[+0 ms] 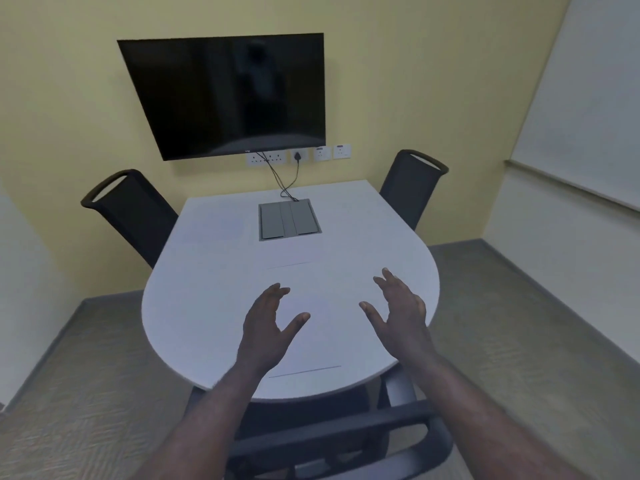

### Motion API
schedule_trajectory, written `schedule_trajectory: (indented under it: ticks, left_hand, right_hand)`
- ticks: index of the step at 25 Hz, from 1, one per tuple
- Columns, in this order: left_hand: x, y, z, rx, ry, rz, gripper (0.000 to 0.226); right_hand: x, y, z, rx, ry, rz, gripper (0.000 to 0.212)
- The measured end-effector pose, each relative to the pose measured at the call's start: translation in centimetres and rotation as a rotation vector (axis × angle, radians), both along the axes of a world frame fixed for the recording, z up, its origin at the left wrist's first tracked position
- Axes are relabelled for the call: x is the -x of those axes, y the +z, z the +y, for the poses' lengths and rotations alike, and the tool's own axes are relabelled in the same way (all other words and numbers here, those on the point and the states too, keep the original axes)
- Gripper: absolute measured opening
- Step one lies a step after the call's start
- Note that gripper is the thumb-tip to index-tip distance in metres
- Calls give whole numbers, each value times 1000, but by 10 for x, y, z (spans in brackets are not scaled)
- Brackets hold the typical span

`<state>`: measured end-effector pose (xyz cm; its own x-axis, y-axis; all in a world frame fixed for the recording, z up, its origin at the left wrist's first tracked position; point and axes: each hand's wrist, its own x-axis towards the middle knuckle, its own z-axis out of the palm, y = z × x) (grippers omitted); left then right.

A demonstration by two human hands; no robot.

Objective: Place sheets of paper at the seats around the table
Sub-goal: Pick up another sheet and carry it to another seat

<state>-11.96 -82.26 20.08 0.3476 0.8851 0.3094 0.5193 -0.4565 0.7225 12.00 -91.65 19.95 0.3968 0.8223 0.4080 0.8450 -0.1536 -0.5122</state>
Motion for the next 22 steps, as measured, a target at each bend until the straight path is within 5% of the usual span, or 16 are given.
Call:
schedule_trajectory:
  ticks: [22]
  left_hand:
    - [-323,20,-68,-138,-199,-8,47]
  right_hand:
    - [-295,19,-131,36,-187,-85,53]
